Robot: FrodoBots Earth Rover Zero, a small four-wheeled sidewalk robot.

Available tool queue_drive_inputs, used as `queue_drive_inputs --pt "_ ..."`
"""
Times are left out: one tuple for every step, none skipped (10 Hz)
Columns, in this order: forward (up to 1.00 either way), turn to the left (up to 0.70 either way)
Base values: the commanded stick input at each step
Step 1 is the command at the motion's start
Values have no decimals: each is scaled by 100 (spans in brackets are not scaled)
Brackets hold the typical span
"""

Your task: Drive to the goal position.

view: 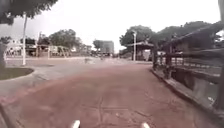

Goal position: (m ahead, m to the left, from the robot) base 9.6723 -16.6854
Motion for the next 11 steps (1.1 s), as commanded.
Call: queue_drive_inputs --pt "70 -9" --pt "70 -25" --pt "70 -31" --pt "70 -15" --pt "70 0" --pt "70 0" --pt "70 0" --pt "70 0" --pt "70 0" --pt "70 0" --pt "70 0"
